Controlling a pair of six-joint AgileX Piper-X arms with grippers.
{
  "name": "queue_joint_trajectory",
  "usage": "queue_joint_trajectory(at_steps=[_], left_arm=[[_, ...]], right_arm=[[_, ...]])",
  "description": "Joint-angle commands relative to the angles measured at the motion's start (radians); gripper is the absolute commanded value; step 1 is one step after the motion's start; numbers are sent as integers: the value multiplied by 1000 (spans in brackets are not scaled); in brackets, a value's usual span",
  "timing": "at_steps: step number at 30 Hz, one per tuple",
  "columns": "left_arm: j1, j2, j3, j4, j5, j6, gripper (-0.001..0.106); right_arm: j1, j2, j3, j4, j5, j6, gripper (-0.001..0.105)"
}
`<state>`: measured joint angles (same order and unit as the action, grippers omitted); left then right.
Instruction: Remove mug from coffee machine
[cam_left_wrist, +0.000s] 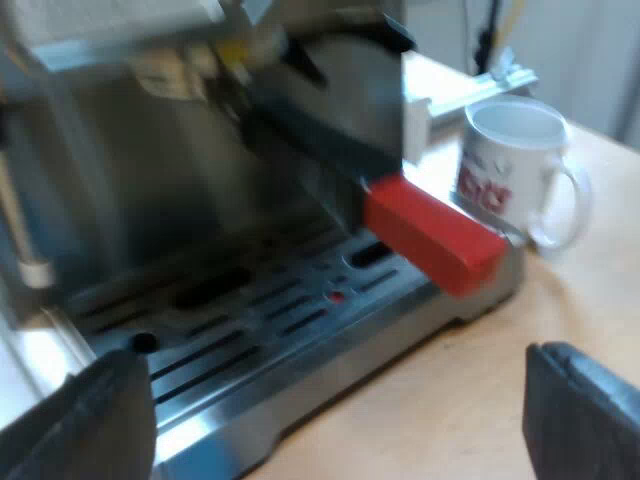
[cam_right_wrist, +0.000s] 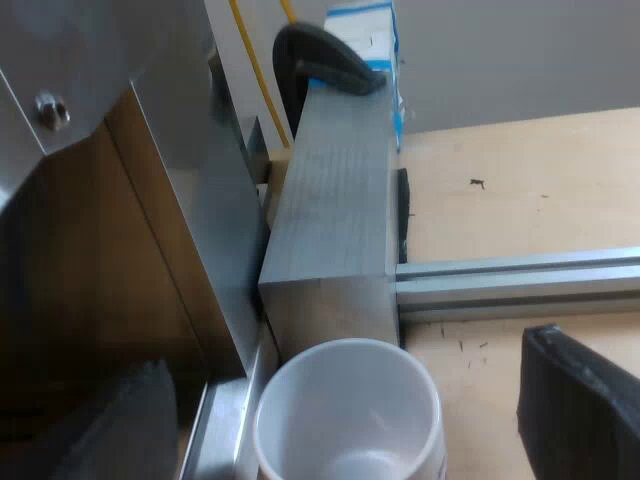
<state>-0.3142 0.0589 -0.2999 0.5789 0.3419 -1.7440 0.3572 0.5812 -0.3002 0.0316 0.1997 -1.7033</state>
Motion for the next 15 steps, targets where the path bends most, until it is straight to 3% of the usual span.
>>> queue_joint_trajectory(at_steps=[1,5,7,8,10,15], left_arm=[[-5,-1,-38,66,-60,-9,77],[-5,-3,-85,148,-84,-9,77],[-5,-3,-133,256,-84,-9,77],[-5,-3,-154,295,-86,-9,77],[-5,0,-207,394,-126,-34,77],[-5,53,-267,499,-133,-100,77]], right_arm=[[-3,-15,-29,420,-4,-6,71],[-3,-19,-40,452,-4,-6,71],[-3,-29,-73,513,-4,-6,71],[-3,-44,-136,613,-4,-6,71],[-3,-53,-345,954,-114,-9,71],[-3,-53,-443,1060,-114,-9,72]])
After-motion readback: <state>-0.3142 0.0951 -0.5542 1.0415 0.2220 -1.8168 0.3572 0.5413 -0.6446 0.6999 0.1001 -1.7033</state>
